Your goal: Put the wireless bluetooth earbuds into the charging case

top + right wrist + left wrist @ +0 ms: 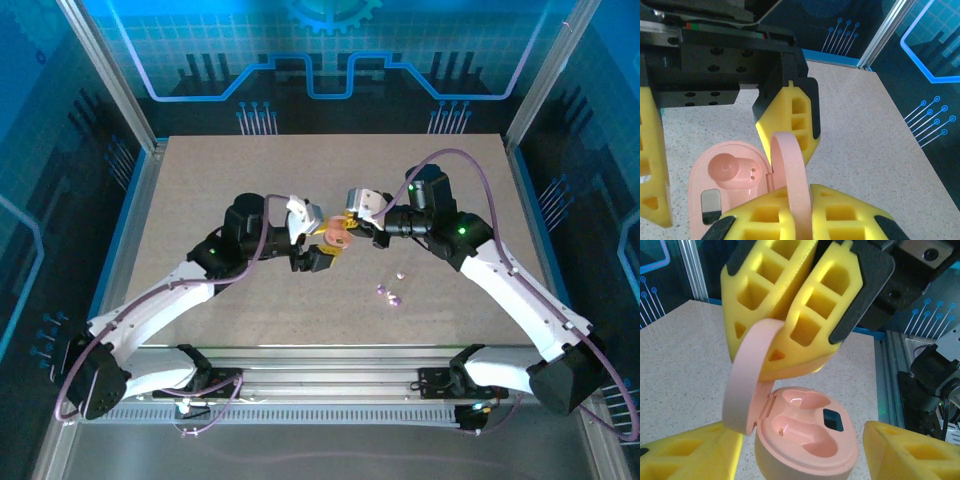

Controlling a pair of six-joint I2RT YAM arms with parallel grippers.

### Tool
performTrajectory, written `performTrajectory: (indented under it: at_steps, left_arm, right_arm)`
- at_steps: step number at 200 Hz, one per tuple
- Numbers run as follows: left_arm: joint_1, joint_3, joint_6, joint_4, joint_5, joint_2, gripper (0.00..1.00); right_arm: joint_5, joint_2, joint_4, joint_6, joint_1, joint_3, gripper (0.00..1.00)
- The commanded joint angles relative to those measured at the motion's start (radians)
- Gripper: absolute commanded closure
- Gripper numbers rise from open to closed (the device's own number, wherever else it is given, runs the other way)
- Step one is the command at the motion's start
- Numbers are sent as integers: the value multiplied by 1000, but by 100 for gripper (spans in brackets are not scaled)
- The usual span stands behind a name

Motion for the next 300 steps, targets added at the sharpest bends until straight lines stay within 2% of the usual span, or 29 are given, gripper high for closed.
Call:
performTrajectory:
  at_steps: [1,38,54,96,117,139,213,254,280,300]
  left_arm:
    - [-11,29,29,-8,25,4,34]
    - [-22,19,57,11,9,0,40]
    - [-27,12,63,27,4,-4,47]
    - [-32,7,88,17,-4,-9,52]
    - [-36,4,98,13,-11,-13,47]
    - [-36,3,106,8,-15,-17,47]
    - [-39,2,111,9,-23,-19,62]
    - [-38,-2,120,20,-20,-27,66]
    - [-40,-4,122,19,1,-31,66]
    - [-38,-16,133,37,11,-39,66]
  right_arm:
    - [-5,-6,11,18,16,18,95]
    - [-15,2,3,35,16,27,93]
    - [-22,6,-5,37,16,33,93]
    - [-27,8,-8,47,15,36,93]
    - [-29,15,-10,55,15,44,93]
    - [-34,17,-8,71,13,47,92]
    - [-48,20,-29,60,11,53,91]
    - [-16,18,-43,60,10,63,81]
    - [-11,16,-42,89,-13,69,65]
    - [-21,18,-37,115,-34,77,62]
